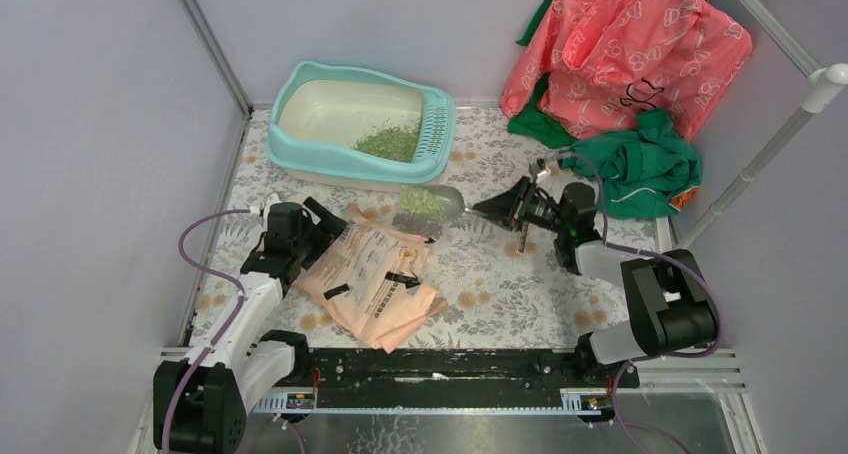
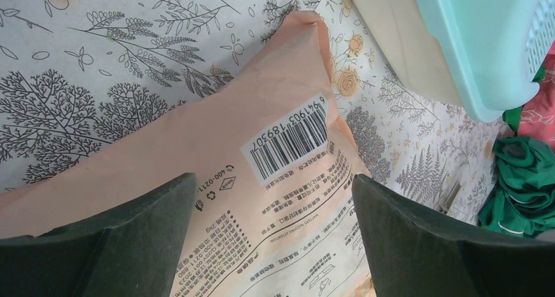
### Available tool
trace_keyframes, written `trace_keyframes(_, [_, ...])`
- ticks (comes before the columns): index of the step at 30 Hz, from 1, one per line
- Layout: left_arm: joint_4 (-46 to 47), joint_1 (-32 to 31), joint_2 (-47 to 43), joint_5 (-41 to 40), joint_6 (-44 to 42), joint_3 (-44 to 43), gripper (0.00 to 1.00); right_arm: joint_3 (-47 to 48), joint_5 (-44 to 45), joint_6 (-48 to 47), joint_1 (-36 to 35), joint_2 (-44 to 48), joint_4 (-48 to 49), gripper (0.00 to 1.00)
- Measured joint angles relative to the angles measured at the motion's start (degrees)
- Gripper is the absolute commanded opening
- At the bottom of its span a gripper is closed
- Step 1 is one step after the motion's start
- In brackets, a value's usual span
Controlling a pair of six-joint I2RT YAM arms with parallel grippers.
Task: Fill the litter box with clean litter
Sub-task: 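Scoop the cat litter from the cat litter bag, then pour the cat litter into the litter box.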
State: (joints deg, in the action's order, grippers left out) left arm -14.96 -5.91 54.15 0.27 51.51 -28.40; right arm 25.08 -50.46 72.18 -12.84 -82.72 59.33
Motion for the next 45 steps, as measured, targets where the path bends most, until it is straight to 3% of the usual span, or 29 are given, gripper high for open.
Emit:
trace_keyframes(5, [0.0, 0.0, 0.1, 0.6, 0.0, -0.3, 0.96, 14.4, 1.8, -1.9, 0.0, -4.5, -8.1, 0.00])
trace_keyframes(12, [0.2, 0.2, 0.4, 2.2, -0.2, -0.7, 0.96, 39.6, 5.7, -4.5, -1.1, -21.4, -18.3, 0.00])
trace_keyframes(25, [0.4, 0.8, -0.5, 4.7, -0.7, -0.7, 0.96, 107.2, 25.3, -29.7, -9.7, -54.4, -69.1, 0.00])
trace_keyframes(31, [0.4, 1.1, -0.8, 4.9, -0.9, -0.7, 0.96, 110.3, 36.2, -40.2, -14.7, -55.5, -77.5, 0.00])
trace_keyframes(37, [0.5, 1.2, -0.8, 5.0, -1.0, -0.7, 0.96, 96.9, 46.4, -49.6, -21.4, -50.5, -76.4, 0.00])
trace_keyframes(45, [0.9, 1.2, -0.8, 5.0, -1.0, -0.7, 0.96, 95.1, 55.5, -59.1, -27.7, -46.7, -72.7, 0.00])
